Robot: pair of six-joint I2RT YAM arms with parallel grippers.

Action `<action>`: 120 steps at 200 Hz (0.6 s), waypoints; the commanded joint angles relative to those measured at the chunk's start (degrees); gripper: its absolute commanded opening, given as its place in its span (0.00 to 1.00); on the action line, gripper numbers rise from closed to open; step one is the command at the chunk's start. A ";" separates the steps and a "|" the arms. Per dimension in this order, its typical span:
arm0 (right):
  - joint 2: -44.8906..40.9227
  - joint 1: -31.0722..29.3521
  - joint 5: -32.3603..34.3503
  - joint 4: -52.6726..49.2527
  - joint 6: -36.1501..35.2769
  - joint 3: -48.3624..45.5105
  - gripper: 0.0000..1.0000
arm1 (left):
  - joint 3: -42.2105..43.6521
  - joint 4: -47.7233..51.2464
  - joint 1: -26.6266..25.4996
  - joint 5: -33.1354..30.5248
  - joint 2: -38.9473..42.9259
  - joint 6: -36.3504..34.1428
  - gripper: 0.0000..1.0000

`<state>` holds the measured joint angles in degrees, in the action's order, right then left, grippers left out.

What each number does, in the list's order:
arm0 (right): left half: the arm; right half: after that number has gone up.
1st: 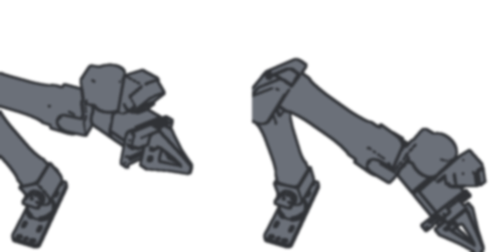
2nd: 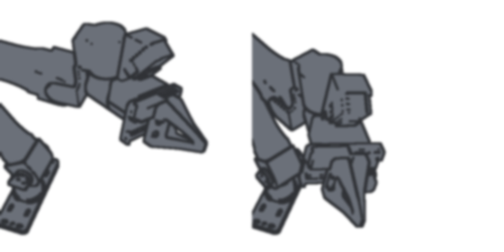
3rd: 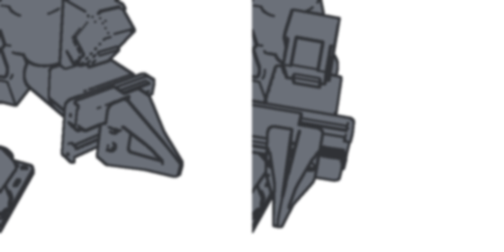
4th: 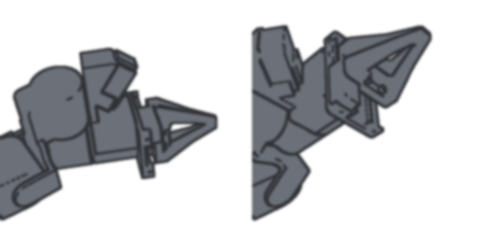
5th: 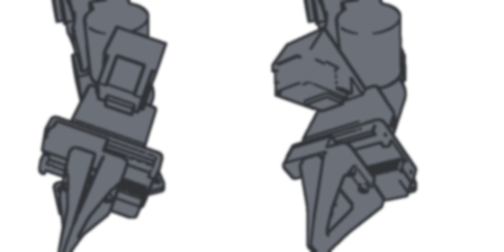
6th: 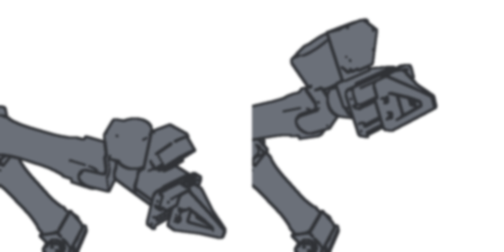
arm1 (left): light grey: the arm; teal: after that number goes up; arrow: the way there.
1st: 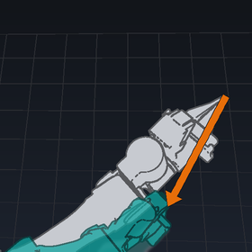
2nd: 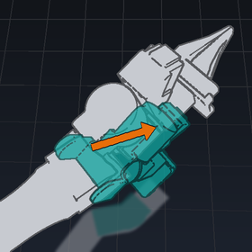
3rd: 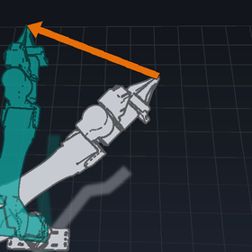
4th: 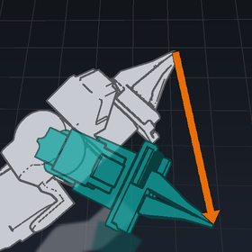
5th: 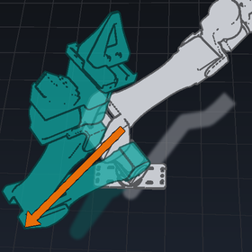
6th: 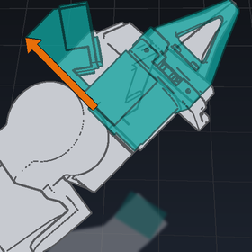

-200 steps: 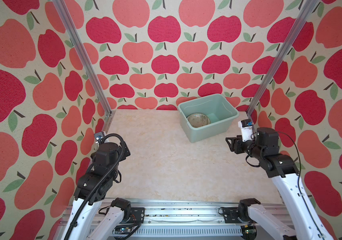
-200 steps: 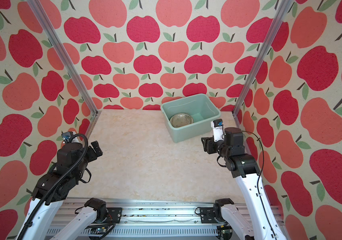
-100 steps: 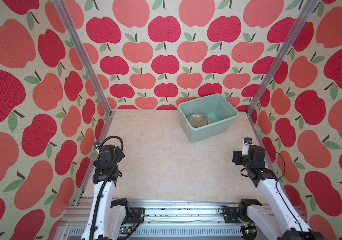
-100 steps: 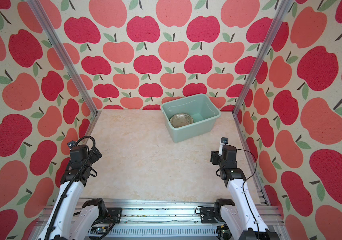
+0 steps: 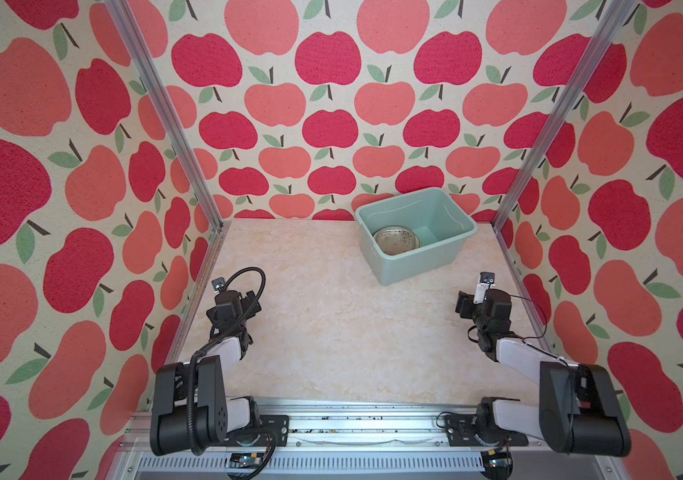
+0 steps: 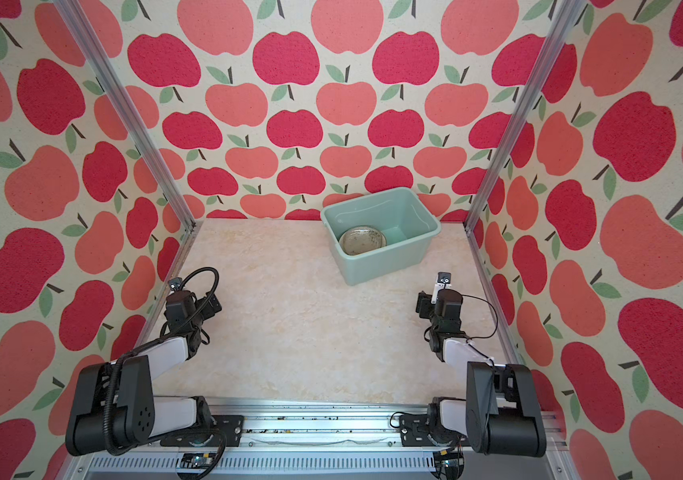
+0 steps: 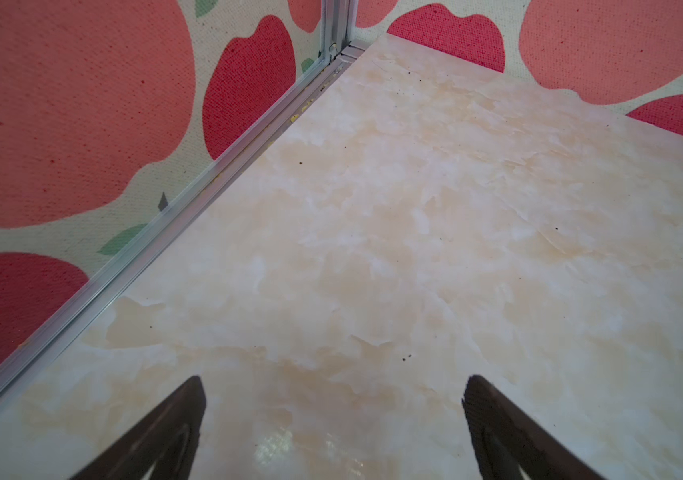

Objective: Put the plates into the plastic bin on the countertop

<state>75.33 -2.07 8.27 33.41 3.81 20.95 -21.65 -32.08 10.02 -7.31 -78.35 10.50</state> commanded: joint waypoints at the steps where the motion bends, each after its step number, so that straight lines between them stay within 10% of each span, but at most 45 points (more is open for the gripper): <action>1: 2.81 0.33 -2.33 11.68 -1.96 -1.32 0.77 | 0.14 -13.41 0.28 3.75 -4.12 -2.00 0.99; 49: 2.80 0.86 -6.99 13.11 -2.83 -1.94 0.81 | 1.97 -27.87 -4.35 7.84 -14.37 -10.19 0.99; 120: 5.18 0.41 -9.81 17.77 -7.07 -2.24 0.81 | -0.59 -21.30 -4.25 7.84 -13.48 -9.67 0.99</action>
<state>78.94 -1.43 0.05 44.31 0.43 19.94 -21.34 -51.70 5.48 -0.67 -91.35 1.76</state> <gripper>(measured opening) 0.811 0.992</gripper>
